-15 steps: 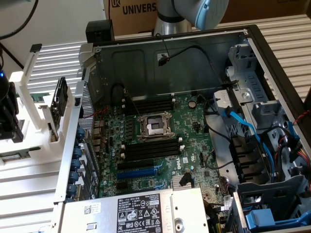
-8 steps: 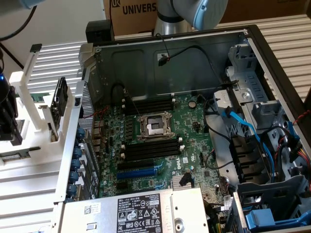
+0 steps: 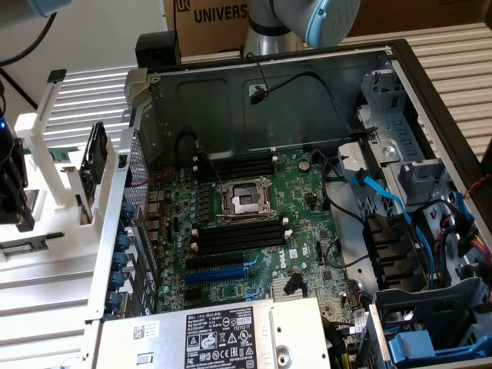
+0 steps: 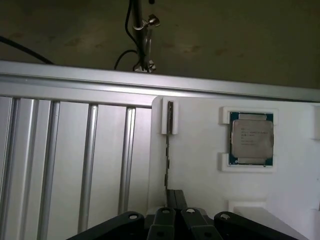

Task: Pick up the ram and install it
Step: 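Pick up the ram and move it above insertion slot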

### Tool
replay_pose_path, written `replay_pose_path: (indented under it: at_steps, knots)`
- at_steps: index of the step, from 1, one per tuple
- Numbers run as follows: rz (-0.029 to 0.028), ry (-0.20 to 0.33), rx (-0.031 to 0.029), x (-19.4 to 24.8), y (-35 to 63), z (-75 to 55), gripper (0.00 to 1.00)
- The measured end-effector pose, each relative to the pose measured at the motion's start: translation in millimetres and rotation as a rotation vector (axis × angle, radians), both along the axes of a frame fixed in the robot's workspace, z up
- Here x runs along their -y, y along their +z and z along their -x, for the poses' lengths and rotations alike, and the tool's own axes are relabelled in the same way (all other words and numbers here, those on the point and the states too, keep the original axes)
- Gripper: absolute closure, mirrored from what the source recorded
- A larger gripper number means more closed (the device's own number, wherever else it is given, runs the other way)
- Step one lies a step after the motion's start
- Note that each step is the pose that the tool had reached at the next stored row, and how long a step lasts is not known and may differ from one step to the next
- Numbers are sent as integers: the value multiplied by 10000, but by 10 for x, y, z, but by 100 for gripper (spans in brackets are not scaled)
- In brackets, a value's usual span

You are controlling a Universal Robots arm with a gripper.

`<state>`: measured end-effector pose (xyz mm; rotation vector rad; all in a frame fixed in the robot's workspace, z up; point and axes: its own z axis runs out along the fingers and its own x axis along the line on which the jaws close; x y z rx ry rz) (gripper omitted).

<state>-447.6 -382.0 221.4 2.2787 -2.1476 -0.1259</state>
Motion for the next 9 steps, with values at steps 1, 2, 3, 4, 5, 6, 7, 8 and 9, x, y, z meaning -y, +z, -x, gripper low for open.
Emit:
replay_pose_path:
  at_steps: [1,2,3,4,5,6,7,8,9]
  knots:
    - [0,0,0,0,0,0,90]
    - [0,0,0,0,0,0,90]
    - [0,0,-1,0,0,0,90]
    - [0,0,0,0,0,0,90]
    - [0,0,0,0,0,0,90]
    - [0,0,0,0,0,0,90]
    - [0,0,-1,0,0,0,90]
    - [0,0,0,0,0,0,89]
    - [0,0,0,0,0,0,89]
